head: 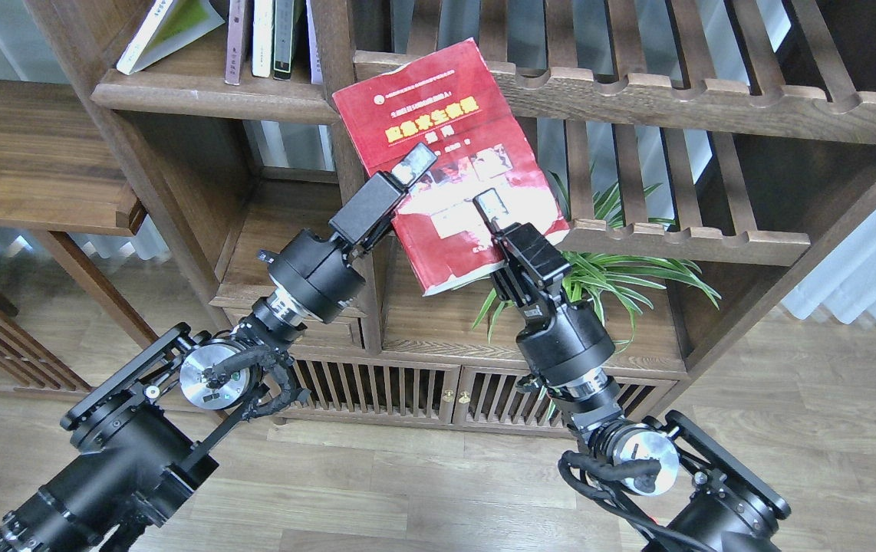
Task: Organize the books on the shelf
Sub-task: 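Hold the dark red book between both grippers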
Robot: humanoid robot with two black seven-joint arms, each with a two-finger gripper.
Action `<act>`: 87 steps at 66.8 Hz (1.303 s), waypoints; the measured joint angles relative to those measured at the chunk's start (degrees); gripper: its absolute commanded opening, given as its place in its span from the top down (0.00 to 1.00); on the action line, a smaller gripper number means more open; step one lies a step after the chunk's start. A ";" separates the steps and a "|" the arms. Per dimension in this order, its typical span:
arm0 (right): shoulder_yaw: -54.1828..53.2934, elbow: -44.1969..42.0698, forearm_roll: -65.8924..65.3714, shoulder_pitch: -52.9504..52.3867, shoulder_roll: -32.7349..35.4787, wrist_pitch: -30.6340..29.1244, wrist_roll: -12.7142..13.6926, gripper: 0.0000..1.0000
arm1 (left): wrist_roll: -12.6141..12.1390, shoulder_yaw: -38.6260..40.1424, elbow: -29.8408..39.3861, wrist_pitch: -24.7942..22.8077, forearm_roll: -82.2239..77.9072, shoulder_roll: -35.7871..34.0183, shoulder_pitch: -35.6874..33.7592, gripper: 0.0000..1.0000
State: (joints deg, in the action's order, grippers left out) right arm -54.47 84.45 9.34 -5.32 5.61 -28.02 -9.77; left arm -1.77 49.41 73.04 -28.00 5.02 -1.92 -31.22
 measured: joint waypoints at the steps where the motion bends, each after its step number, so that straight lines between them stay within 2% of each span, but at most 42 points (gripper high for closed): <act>1: 0.00 -0.04 -0.01 0.05 -0.01 0.00 0.00 0.95 | 0.00 -0.02 0.00 0.00 -0.01 -0.02 0.03 0.52; 11: -0.01 -0.30 -0.06 0.43 -0.07 0.00 0.07 0.95 | 0.00 -0.20 -0.07 0.02 -0.02 -0.33 0.29 0.65; 15: -0.05 -0.36 -0.08 0.43 -0.08 0.00 0.08 0.95 | 0.00 -0.31 -0.08 0.02 -0.02 -0.54 0.42 0.74; 16: -0.10 -0.42 -0.08 0.43 -0.12 0.00 0.08 0.95 | 0.02 -0.42 -0.08 0.02 -0.02 -1.03 0.56 0.79; 23: -0.13 -0.47 -0.09 0.42 -0.32 0.00 0.06 0.95 | 0.10 -0.46 -0.19 0.02 -0.02 -1.78 0.68 0.83; 29: -0.15 -0.51 -0.08 0.41 -0.42 0.00 0.05 0.95 | 0.13 -0.47 -0.51 0.00 -0.02 -2.09 0.75 0.94; 37: -0.16 -0.52 -0.05 0.35 -0.58 0.01 0.05 0.93 | 0.24 -0.47 -0.67 0.00 -0.03 -2.18 0.80 0.95; 46: -0.21 -0.53 -0.02 0.18 -1.23 0.01 0.00 0.81 | 0.32 -0.34 -0.78 0.00 -0.03 -2.24 0.76 0.95; 57: -0.13 -0.60 -0.90 0.16 -1.91 0.02 -0.02 0.48 | 0.32 -0.32 -0.79 -0.02 -0.03 -2.88 0.77 0.94; 61: -0.04 -0.60 -2.08 0.29 -2.12 0.02 -0.04 0.39 | 0.32 -0.24 -0.84 -0.02 -0.02 -3.08 0.80 0.94; 63: -0.01 -0.60 -2.97 0.37 -2.44 0.02 0.00 0.31 | 0.32 -0.19 -0.84 -0.02 -0.01 -3.17 0.81 0.94; 80: -0.37 -0.60 -3.51 0.32 -2.83 0.02 0.15 0.19 | 0.15 -0.26 -0.84 0.03 -0.02 -3.21 0.71 0.94; 87: -0.75 -0.72 -3.53 0.34 -2.66 0.02 0.11 0.18 | 0.03 -0.23 -0.47 0.03 -0.17 -3.98 0.46 0.93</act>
State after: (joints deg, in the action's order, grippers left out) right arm -55.22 83.73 5.81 -4.98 2.95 -28.00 -9.65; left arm -1.73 49.18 72.57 -27.97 4.85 -5.90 -30.76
